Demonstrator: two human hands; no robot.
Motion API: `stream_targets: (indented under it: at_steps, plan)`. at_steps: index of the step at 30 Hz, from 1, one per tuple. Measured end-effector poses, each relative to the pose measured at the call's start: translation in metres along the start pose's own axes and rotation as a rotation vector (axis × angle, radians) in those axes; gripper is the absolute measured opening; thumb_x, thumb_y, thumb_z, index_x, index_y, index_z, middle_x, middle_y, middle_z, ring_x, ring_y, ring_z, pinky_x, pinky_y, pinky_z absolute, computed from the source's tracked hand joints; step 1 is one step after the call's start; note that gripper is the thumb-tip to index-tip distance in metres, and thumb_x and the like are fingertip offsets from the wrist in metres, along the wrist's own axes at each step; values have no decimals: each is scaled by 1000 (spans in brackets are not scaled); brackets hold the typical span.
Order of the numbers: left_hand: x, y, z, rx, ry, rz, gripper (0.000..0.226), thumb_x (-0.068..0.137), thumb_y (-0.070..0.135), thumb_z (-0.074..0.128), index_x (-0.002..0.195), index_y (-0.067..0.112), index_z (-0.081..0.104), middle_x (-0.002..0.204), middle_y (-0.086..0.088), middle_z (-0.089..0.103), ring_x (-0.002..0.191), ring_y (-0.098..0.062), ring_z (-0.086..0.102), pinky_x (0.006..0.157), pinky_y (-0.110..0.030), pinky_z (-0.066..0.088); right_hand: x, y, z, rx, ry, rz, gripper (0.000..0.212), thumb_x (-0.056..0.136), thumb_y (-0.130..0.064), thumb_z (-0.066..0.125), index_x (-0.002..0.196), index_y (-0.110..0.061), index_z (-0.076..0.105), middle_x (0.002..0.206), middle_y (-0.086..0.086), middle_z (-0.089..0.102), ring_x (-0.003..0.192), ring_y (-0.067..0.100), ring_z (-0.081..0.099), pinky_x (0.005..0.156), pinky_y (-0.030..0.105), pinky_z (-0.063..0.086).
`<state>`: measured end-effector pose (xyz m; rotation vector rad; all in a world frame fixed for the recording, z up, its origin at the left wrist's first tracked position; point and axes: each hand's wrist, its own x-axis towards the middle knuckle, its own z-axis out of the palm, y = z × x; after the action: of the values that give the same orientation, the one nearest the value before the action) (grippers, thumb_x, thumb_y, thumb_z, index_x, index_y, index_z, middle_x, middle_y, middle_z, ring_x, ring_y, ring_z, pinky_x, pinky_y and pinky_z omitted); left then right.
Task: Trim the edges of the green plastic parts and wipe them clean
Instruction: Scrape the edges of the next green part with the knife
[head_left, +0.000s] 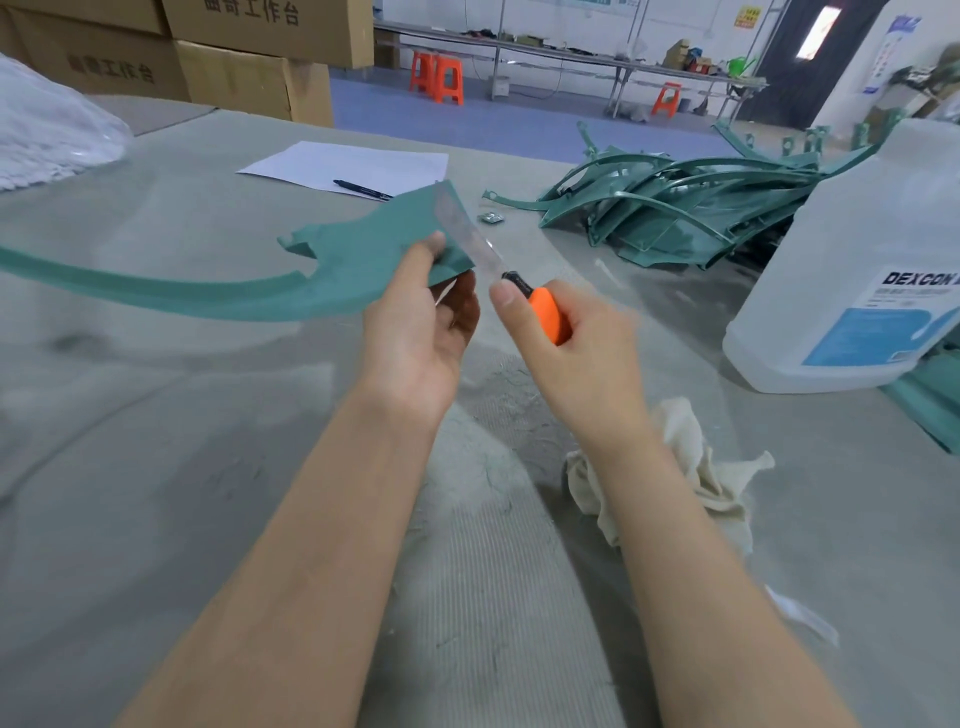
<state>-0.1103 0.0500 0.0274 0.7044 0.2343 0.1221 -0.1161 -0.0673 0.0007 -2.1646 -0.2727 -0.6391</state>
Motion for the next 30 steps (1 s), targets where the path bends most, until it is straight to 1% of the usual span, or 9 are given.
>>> stream_targets:
  at_steps: [2, 4, 8, 14, 18, 22, 24, 27, 30]
  plan:
    - [0, 0, 1, -9, -7, -17, 7, 93, 14, 56, 95, 9, 60, 78, -6, 63, 70, -17, 57, 71, -26, 51, -1, 0, 2, -22, -23, -13, 58, 87, -64, 54, 58, -18, 34, 48, -5, 30, 51, 18, 33, 53, 34, 32]
    - [-1, 1, 1, -19, -5, -29, 10, 94, 16, 56, 98, 9, 60, 76, -5, 65, 70, -17, 59, 74, -28, 53, 0, 0, 3, -42, -36, -21, 59, 88, -63, 53, 60, -14, 36, 49, -4, 31, 51, 19, 34, 54, 34, 32]
    - [-1, 1, 2, -32, -17, -39, 14, 95, 18, 55, 102, 8, 61, 73, -5, 65, 67, -16, 60, 74, -28, 53, -1, 0, 3, -62, -29, -17, 58, 88, -62, 54, 59, -16, 34, 48, -5, 30, 50, 20, 32, 53, 35, 31]
    - [-1, 1, 3, -37, -9, -46, 14, 94, 15, 55, 105, 8, 61, 80, -6, 66, 71, -16, 60, 68, -22, 53, -1, 0, 6, -125, 12, 8, 59, 88, -63, 54, 57, -20, 29, 46, -6, 29, 50, 19, 31, 55, 33, 28]
    - [0, -1, 3, -25, 10, -34, 17, 93, 13, 56, 109, 8, 61, 88, -8, 65, 81, -19, 60, 71, -23, 53, -2, -1, 7, -166, 35, 4, 59, 88, -64, 53, 56, -22, 27, 46, -5, 29, 49, 17, 31, 52, 33, 22]
    - [1, -2, 4, -11, 42, -19, 18, 93, 13, 56, 109, 10, 62, 96, -8, 65, 85, -19, 60, 74, -23, 52, -2, -1, 8, -186, 47, 6, 59, 88, -65, 51, 56, -22, 27, 46, -5, 30, 48, 15, 32, 50, 33, 21]
    - [0, -3, 3, -11, 42, -20, 14, 92, 13, 56, 105, 10, 62, 93, -8, 66, 83, -18, 60, 69, -21, 52, -2, -1, 9, -184, 48, 7, 58, 89, -65, 51, 56, -23, 27, 46, -5, 30, 49, 18, 33, 52, 33, 23]
    - [-1, -3, 3, -25, 45, -35, 7, 92, 13, 57, 95, 10, 63, 80, -5, 67, 76, -15, 61, 63, -19, 52, -2, 0, 9, -197, 51, 6, 57, 89, -65, 50, 57, -24, 26, 47, -6, 29, 52, 21, 34, 55, 32, 25]
    - [-1, -3, 3, -33, 63, -55, 9, 92, 13, 57, 86, 9, 63, 67, -3, 66, 69, -13, 60, 60, -17, 52, -3, 0, 10, -217, 60, 10, 57, 89, -65, 49, 57, -23, 26, 47, -6, 29, 52, 21, 33, 55, 32, 24]
